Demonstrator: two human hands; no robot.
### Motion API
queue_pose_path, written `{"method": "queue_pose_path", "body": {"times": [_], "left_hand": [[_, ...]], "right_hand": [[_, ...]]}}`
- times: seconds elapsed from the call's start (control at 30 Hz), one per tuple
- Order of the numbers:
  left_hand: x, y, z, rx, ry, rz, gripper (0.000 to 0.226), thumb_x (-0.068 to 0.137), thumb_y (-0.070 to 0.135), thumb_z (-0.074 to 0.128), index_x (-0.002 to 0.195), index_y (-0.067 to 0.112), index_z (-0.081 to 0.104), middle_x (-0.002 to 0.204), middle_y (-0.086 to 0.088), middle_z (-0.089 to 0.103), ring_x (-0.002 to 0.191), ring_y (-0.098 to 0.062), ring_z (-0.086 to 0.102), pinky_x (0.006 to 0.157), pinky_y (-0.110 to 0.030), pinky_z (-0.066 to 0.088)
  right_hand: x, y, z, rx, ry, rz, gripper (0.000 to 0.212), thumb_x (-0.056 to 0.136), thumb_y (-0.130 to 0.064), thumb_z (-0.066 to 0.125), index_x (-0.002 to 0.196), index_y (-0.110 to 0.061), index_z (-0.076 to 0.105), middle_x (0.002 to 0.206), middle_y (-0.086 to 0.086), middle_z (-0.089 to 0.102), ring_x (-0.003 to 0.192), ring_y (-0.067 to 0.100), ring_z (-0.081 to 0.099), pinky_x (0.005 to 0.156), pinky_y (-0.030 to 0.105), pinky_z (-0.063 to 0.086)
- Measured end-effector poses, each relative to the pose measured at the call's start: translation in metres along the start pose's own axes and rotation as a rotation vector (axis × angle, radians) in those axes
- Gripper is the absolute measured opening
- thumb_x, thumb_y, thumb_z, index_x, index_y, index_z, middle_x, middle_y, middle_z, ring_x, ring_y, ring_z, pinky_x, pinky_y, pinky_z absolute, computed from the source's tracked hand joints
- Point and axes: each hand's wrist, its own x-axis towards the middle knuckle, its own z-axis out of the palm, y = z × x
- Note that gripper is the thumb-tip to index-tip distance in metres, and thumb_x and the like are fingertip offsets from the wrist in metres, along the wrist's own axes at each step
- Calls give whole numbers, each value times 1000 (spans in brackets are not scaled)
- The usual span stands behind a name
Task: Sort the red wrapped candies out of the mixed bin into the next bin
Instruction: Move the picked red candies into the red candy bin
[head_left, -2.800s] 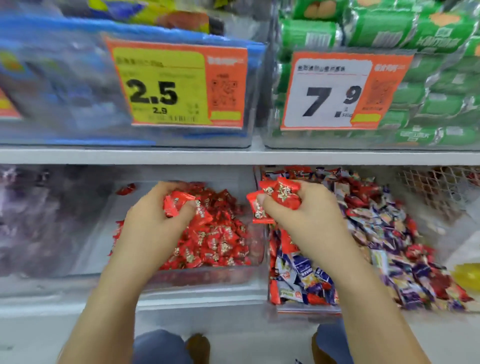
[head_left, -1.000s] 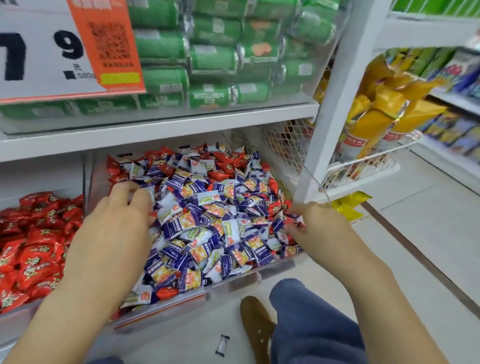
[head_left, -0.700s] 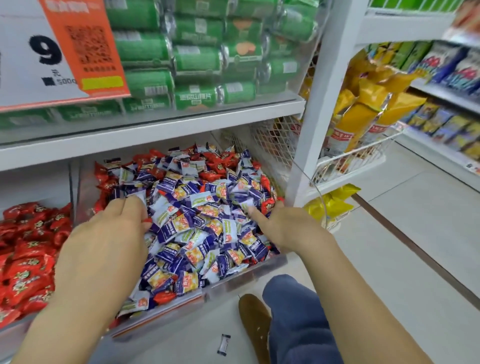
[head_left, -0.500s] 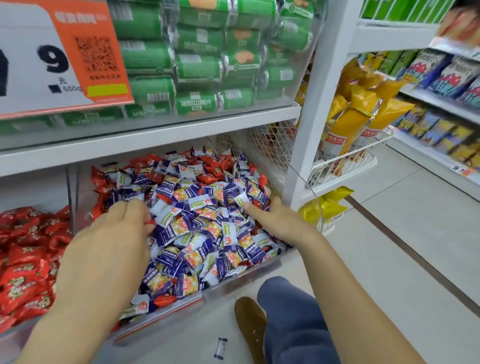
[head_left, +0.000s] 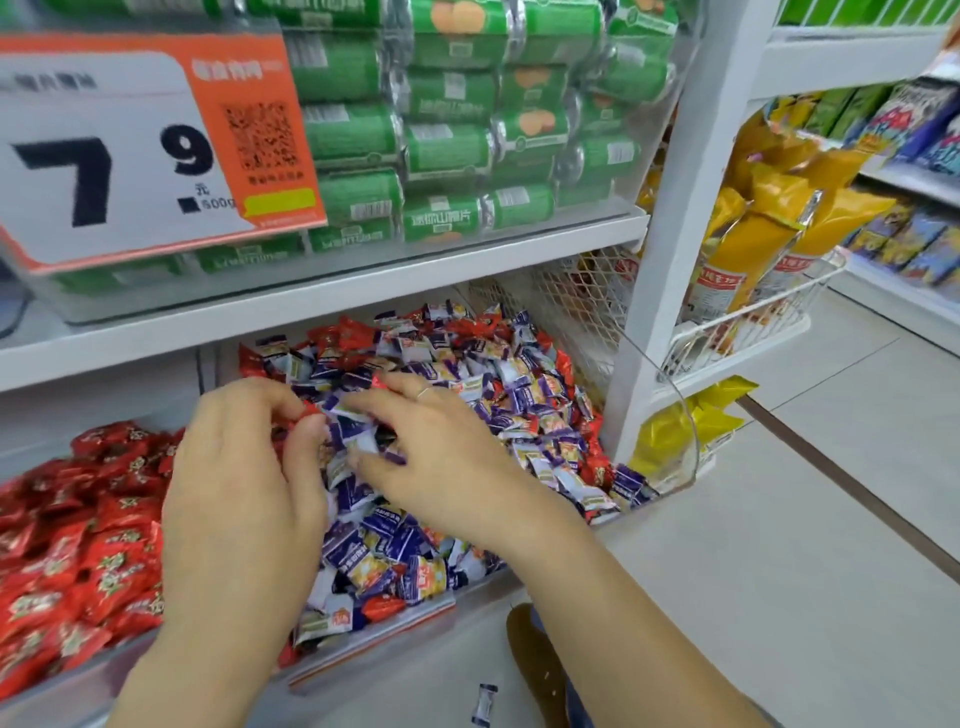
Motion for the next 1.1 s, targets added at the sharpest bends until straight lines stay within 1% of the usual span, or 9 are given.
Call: {"method": "queue_pose_path", "body": {"times": [0.17, 0.27, 0.33, 0.43, 0.5, 0.57, 0.67, 0.87, 1.1], "left_hand": [[0, 1, 0, -131, 3, -45, 27, 93, 20, 51, 116, 6, 51, 106, 2, 44, 86, -7, 41, 70, -16, 27], [3, 2, 0, -100, -41, 6, 22, 96, 16, 46, 114, 7, 57, 107, -3, 49, 90, -1, 39, 78, -10, 26], [6, 2, 1, -108, -67, 16, 17, 99, 17, 40, 103, 11, 56, 98, 1, 51, 83, -1, 38, 73, -11, 26], [8, 6, 5, -115, -152, -22, 16, 91, 23, 31, 90, 20, 47, 78, 9, 48, 74, -10, 42, 61, -22, 26], [7, 10, 8, 13, -207, -30, 16, 89, 28, 33, 90, 20, 47, 79, 6, 47, 77, -18, 45, 62, -29, 24], [5, 13, 10, 228, -260, -59, 31, 90, 43, 40, 107, 19, 51, 90, 1, 52, 86, -23, 50, 62, -31, 29], [2, 12, 14, 432, -341, -67, 56, 88, 59, 41, 125, 17, 47, 110, -5, 57, 99, -25, 54, 64, -30, 35], [9, 12, 18, 350, -368, -55, 46, 91, 56, 39, 111, 15, 42, 106, -3, 49, 87, -17, 44, 66, -25, 28], [16, 18, 17, 184, -204, -64, 17, 93, 26, 47, 102, 11, 47, 90, 0, 43, 74, -22, 41, 62, -32, 28]], "right_hand": [[-20, 10, -36, 318, 0, 13, 34, 91, -36, 58, 124, -35, 59, 127, -18, 57, 115, -6, 49, 96, 11, 39], [-31, 38, -55, 311, 85, 126, 29, 91, -38, 57, 119, -36, 61, 110, -18, 64, 98, -6, 59, 91, 23, 47], [-37, 55, -61, 206, 124, 217, 28, 90, -39, 57, 117, -36, 60, 102, -18, 65, 91, -3, 61, 87, 30, 50], [-43, 66, -63, 105, 121, 284, 27, 85, -44, 62, 111, -36, 63, 92, -20, 64, 84, -4, 60, 78, 25, 50], [-44, 61, -61, 139, 89, 238, 29, 73, -52, 69, 99, -40, 65, 87, -20, 63, 81, -5, 57, 70, 15, 45], [-43, 53, -53, 91, 19, 134, 36, 64, -59, 73, 96, -43, 64, 96, -22, 58, 90, -5, 52, 73, 9, 39], [-40, 48, -33, -106, -54, -22, 42, 65, -59, 73, 103, -43, 62, 104, -22, 45, 102, 0, 43, 85, 19, 37], [-36, 62, -23, -63, 206, -74, 16, 76, -37, 75, 75, -25, 64, 79, -12, 57, 81, 10, 52, 74, 27, 39], [-40, 65, -47, 486, 538, 100, 11, 93, -28, 56, 84, -26, 49, 79, -3, 70, 70, 0, 62, 66, 24, 45]]}}
